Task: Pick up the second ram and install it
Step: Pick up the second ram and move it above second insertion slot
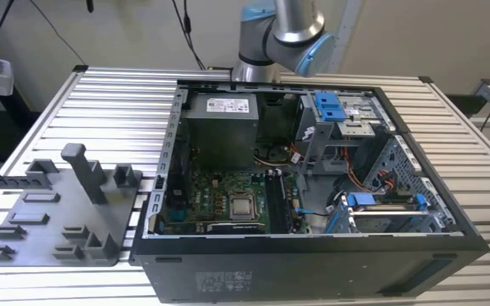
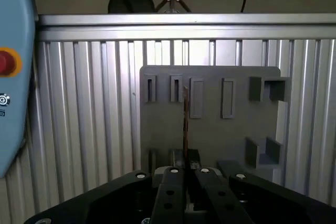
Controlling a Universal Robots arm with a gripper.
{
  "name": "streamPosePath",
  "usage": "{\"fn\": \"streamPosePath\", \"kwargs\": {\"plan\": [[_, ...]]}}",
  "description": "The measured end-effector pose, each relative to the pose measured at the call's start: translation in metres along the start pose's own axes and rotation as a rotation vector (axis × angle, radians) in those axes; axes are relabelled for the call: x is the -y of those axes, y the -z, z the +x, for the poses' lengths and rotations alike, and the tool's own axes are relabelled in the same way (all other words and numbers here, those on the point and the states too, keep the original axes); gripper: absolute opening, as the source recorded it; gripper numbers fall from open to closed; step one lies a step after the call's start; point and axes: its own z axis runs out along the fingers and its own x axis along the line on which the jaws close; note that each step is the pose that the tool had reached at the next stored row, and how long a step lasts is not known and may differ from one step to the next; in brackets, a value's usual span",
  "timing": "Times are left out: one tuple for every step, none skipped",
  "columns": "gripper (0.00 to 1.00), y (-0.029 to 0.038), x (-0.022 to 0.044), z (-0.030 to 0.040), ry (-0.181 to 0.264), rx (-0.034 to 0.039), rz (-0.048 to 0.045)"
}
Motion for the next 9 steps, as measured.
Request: {"fn": "streamPosePath", "kwargs": {"plan": [[0.14, 0.0016, 0.0000, 0.0000, 0.000, -0.0001, -0.0001], [0.14, 0.0032, 0.0001, -0.0001, 0.000, -0.0001, -0.0001], [0.14, 0.0048, 0.0002, -0.0002, 0.000, 0.0000, -0.0001], [0.14, 0.0065, 0.0002, -0.0002, 0.000, -0.0001, -0.0001], [0.14, 0.0081, 0.0003, -0.0002, 0.000, 0.0000, -0.0001], [0.14, 0.0096, 0.0003, -0.0003, 0.000, 0.0000, 0.0000], [0.14, 0.0114, 0.0003, -0.0003, 0.000, 0.0000, -0.0001], [0.14, 0.0131, 0.0004, -0.0004, 0.000, 0.0000, -0.0001], [0.14, 0.0149, 0.0004, -0.0004, 0.000, -0.0001, -0.0001]]}}
